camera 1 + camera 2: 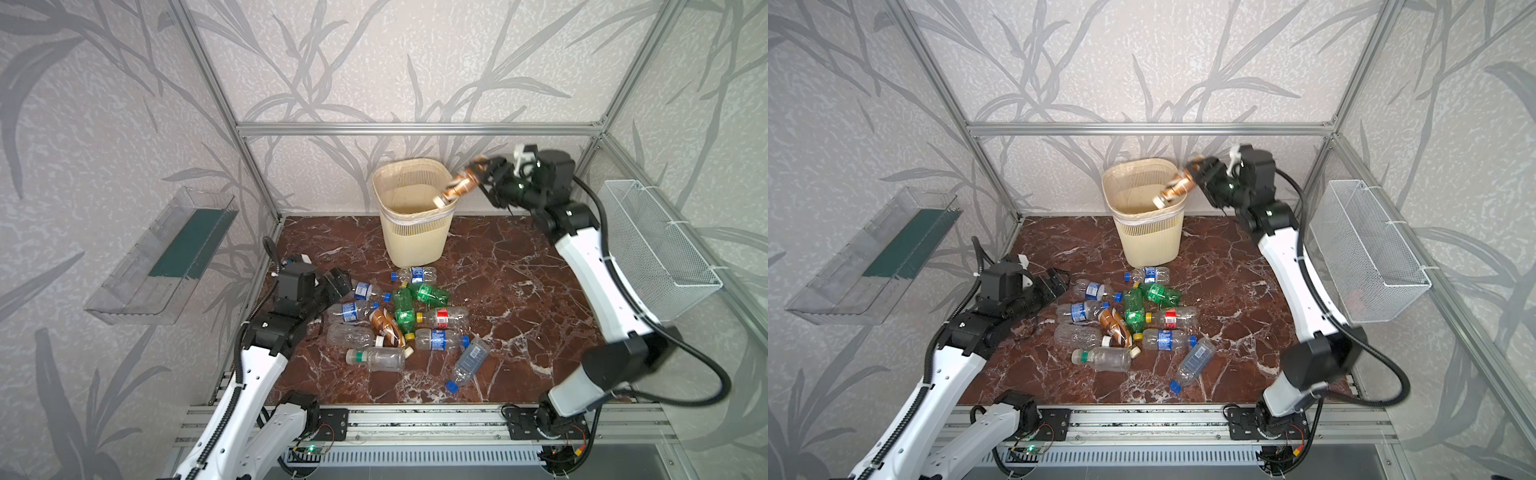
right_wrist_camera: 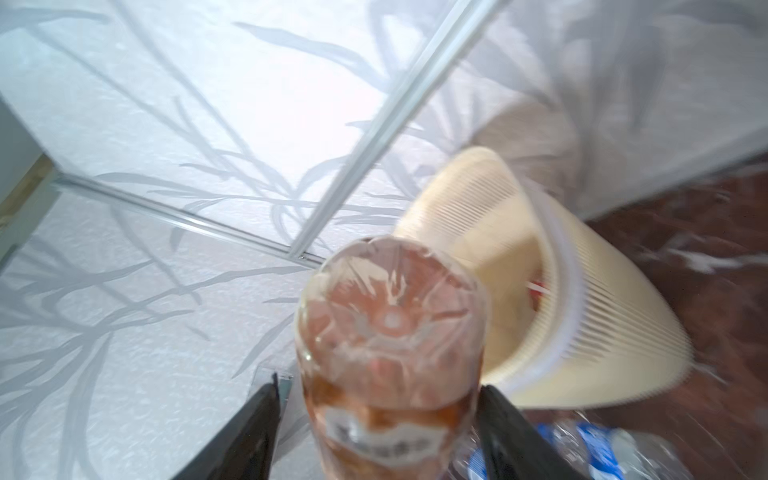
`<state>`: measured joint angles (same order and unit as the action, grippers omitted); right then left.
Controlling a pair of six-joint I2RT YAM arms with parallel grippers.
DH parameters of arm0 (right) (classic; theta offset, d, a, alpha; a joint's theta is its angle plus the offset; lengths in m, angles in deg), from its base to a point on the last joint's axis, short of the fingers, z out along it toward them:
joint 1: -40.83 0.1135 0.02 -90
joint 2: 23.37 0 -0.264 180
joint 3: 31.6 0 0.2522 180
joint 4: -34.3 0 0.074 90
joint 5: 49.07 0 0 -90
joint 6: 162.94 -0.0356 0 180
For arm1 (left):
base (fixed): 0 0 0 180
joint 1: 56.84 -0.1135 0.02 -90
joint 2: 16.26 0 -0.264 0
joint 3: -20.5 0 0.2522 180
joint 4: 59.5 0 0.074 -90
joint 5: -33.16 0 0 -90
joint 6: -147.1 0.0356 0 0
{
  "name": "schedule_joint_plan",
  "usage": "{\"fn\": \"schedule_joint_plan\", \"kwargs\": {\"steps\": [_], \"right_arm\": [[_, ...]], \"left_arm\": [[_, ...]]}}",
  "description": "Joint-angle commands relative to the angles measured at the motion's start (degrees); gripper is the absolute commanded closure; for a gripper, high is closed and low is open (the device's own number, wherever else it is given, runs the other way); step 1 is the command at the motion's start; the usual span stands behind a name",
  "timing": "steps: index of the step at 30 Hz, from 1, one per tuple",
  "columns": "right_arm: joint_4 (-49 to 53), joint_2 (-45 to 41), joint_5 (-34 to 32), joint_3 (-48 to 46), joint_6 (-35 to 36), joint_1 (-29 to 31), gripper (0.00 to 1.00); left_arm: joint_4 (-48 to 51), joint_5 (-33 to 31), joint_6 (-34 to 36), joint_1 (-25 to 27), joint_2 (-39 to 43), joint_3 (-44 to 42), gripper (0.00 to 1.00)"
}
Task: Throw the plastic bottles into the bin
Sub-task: 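Carry the brown coffee bottle over the bin with the right gripper and release it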
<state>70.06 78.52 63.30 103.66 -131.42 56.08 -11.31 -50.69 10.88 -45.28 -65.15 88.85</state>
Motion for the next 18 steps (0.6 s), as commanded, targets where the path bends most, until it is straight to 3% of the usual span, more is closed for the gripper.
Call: {"fn": "schedule_joint_plan", "kwargs": {"steps": [1,3,7,13,18], "right_arm": [[15.15,7.04,-4.0,13.5,1.13,-0.59,0.14],[9.18,2.09,-6.1,6.08,1.7,-0.48,0.01],[1.57,-11.98,-11.54,-11.39,4.86,0.01,0.01],[1.6,-29.9,-13.74,-38.52,9.33,-0.21,0.02],[3.96,-39.58,-13.18,-56.95,10.18,-0.17,0.06]], "left_arm": [[2.42,-0.21,0.79,-0.17,1.21,3.47,0.06],[2.78,-1.91,1.98,-0.29,2.76,2.96,0.06],[3.36,-2.92,2.71,-0.3,4.96,1.01,0.05],[2.27,-2.74,2.01,-0.34,6.94,-4.12,0.05],[1.14,-1.74,1.59,-0.38,7.25,-7.87,0.05]]}}
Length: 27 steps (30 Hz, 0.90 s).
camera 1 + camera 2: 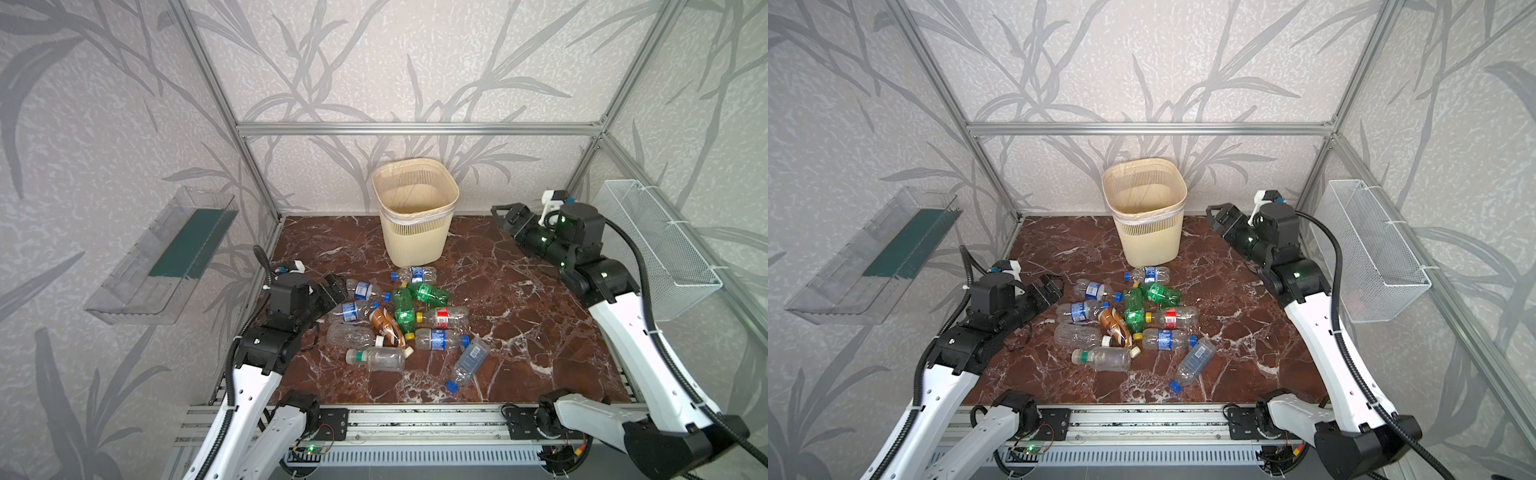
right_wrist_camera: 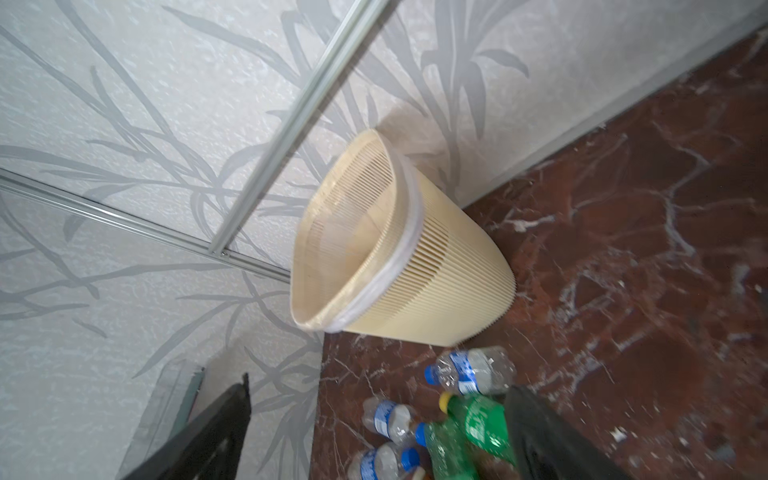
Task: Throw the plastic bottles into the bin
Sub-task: 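Carry the brown coffee bottle over the bin with the right gripper and release it, then lower the right gripper onto a clear water bottle near the pile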
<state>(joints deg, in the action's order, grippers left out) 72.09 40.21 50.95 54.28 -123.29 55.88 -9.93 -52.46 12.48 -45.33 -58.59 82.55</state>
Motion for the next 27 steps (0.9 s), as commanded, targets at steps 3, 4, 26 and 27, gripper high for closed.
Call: {"fn": "schedule_joint_plan", "kwargs": {"steps": [3,4,26,27], "right_arm": [[3.76,-5.43,0.2,-15.17,1.77,0.02,0.07],[4.44,-6.68,0.62,-17.38,1.66,0.11,0.07],[9.54,-14.4,-0.46,-32.66,-2.61,6.01,0.11],[9.75,-14.35,-0.61,-32.93,-3.14,6.34,0.11]], "left_arm": [[-0.98,0.75,-0.67,-0.34,0.72,-3.58,0.05],[-1.16,0.91,-0.93,-0.31,0.75,-4.22,0.05],[-0.66,2.03,-3.26,-0.34,2.87,-8.95,0.05],[-0.65,1.99,-3.36,-0.34,2.97,-9.05,0.05]]}}
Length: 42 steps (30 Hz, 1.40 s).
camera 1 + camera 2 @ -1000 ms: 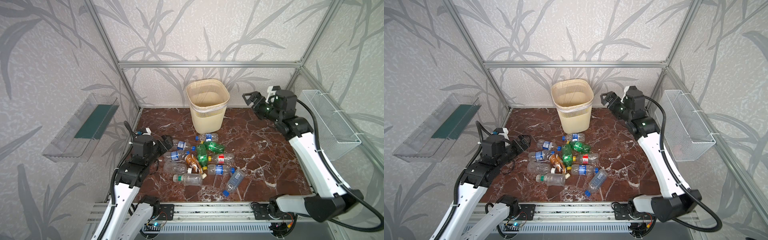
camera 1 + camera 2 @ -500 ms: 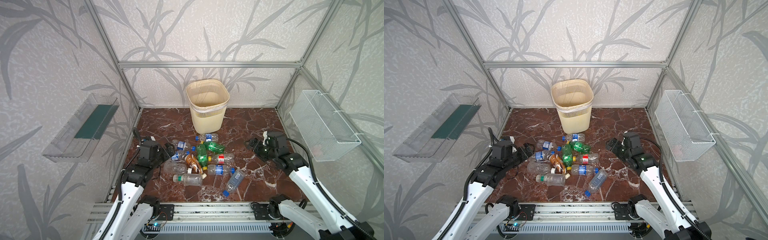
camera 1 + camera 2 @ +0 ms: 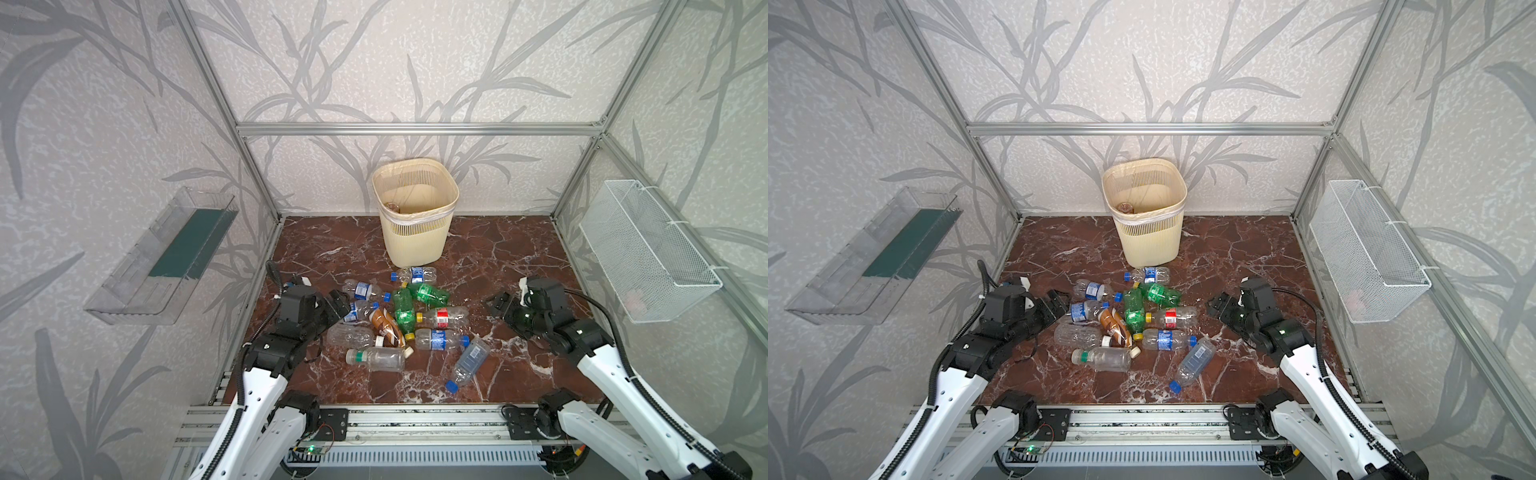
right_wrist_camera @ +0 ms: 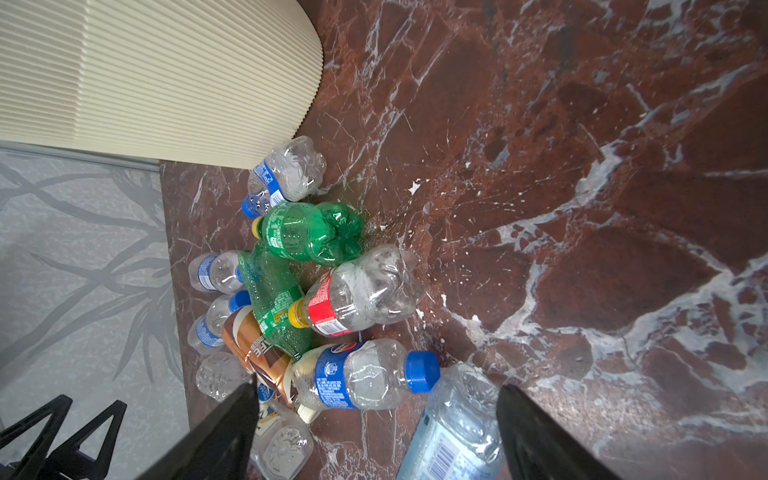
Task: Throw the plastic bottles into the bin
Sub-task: 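Lower the right gripper onto a clear water bottle near the pile, then close the right gripper on the clear water bottle and lift it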
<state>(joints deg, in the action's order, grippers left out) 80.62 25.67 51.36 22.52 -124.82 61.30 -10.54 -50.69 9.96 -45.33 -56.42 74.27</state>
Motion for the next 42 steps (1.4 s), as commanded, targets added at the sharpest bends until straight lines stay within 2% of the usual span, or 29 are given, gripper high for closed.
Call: {"fn": "schedule_joint_plan", "kwargs": {"steps": [1,8,12,14,32,42], "right_arm": [[1.32,0.27,-0.87,-1.37,-1.84,1.14,0.11],[5.06,1.68,-1.76,-1.45,-4.3,4.41,0.12],[8.57,1.33,-4.55,-1.65,-7.63,7.41,0.12],[8.91,1.28,-3.68,-2.54,-9.41,8.13,0.12],[12.04,6.95,-8.62,-2.85,-21.6,22.47,0.13],[8.55,14.26,-8.9,-1.43,-23.44,26.63,0.13]], "left_arm": [[0.03,0.21,-1.02,-0.34,0.83,-0.89,0.05],[-0.35,0.86,-5.0,-0.32,-0.56,-3.34,0.06],[-0.77,1.59,-6.74,-0.34,-1.35,-4.79,0.07],[-1.15,1.6,-7.12,-0.34,-1.24,-5.4,0.07],[-1.96,1.85,-6.75,-0.34,-0.88,-6.59,0.06],[-1.79,1.68,-6.42,-0.29,-0.59,-6.3,0.06]]}}
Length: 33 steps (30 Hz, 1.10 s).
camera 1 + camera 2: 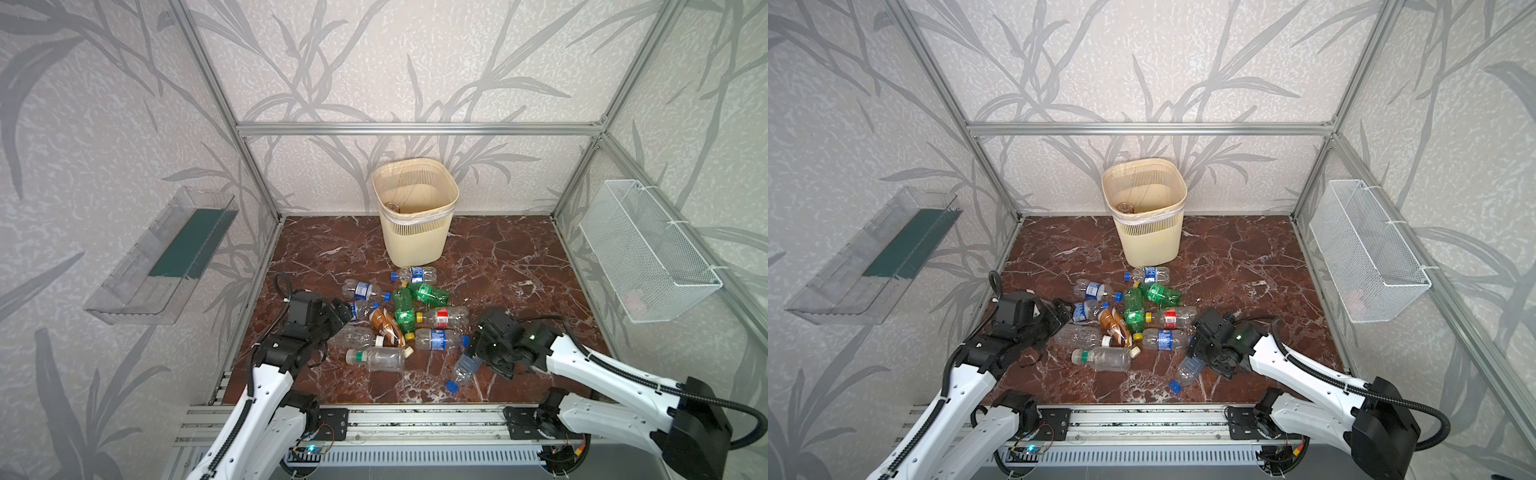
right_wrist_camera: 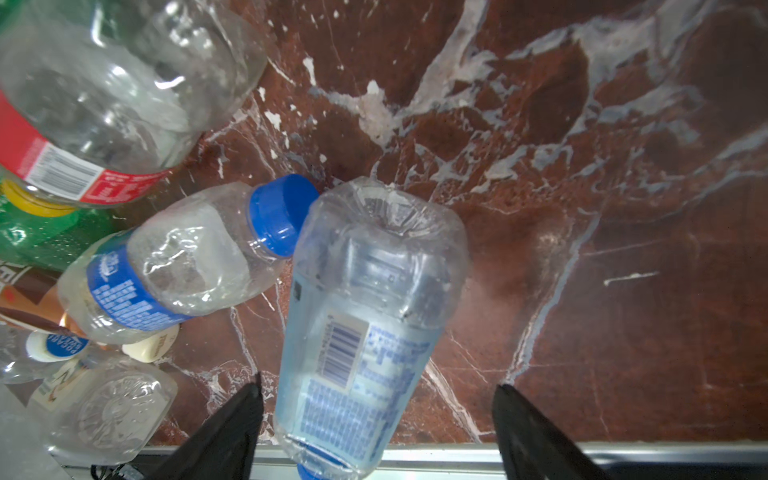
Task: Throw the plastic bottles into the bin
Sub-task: 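Close the right gripper on the clear water bottle and lift it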
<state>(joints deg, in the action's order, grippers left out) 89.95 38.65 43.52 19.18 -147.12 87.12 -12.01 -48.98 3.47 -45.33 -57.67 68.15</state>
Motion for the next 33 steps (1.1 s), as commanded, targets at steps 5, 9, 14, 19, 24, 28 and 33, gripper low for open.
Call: {"fn": "schedule_joint_plan", "kwargs": {"steps": [5,9,14,19,24,28,33], "right_arm": [[-2.26,3.35,-1.47,1.99,-1.15,1.0,0.15],[-3.2,4.2,-2.3,1.74,-1.15,1.0,0.18],[-4.85,5.45,-2.26,0.94,-1.15,1.0,0.21],[-5.59,6.4,-2.14,0.04,-1.24,1.01,0.23],[-5.59,6.19,-2.92,-0.78,-1.07,1.0,0.3],[-5.34,5.52,-3.61,-1.75,-1.15,0.92,0.32],[-3.46,4.04,-5.49,-2.56,-1.63,0.83,0.34]], "left_arm": [[0.25,-0.22,0.45,-0.43,0.71,0.28,0.06],[0.59,-0.56,0.79,-0.42,0.96,0.38,0.06],[0.64,-0.65,0.88,-0.42,1.08,0.21,0.06],[0.61,-0.7,0.88,-0.43,1.15,0.21,0.06],[0.57,-0.81,0.86,-0.41,1.15,0.12,0.06],[0.47,-0.79,0.78,-0.4,1.06,0.13,0.06],[0.5,-0.8,0.78,-0.43,0.91,0.12,0.06]]}}
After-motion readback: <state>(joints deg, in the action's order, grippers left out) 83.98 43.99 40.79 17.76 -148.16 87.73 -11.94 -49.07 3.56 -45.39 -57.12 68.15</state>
